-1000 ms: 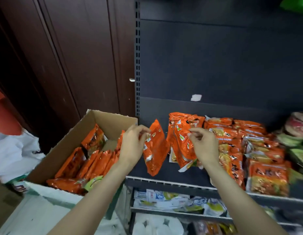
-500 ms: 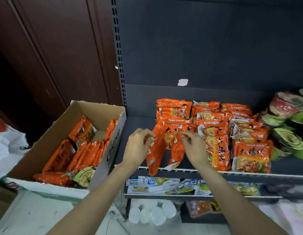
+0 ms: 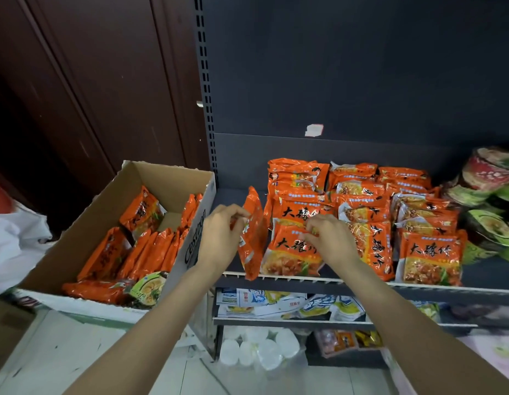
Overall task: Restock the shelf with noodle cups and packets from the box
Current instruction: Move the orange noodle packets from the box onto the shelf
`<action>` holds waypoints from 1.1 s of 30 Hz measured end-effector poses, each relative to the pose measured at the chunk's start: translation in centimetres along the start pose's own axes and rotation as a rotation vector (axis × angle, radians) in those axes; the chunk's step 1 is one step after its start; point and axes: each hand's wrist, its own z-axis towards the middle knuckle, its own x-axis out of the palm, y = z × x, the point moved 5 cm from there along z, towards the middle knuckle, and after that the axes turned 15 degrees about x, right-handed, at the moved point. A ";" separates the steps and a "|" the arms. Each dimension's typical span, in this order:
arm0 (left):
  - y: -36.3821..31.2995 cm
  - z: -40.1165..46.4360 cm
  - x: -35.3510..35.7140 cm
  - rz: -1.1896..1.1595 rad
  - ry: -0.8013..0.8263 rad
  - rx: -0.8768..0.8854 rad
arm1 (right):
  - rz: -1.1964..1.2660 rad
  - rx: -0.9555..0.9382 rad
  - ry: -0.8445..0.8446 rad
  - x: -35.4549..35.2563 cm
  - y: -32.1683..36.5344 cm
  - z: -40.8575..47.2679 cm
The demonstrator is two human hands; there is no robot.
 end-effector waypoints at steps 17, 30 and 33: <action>1.8 0.7 1.9 -0.092 0.003 -0.139 | 0.186 -0.022 0.037 1.2 1.6 1.1; -1.2 2.7 5.9 -0.604 0.060 -0.363 | 0.484 0.011 0.214 -0.3 2.6 -1.2; -1.0 2.5 6.0 -0.340 0.177 -0.136 | 0.509 0.105 0.190 -0.3 0.3 -0.8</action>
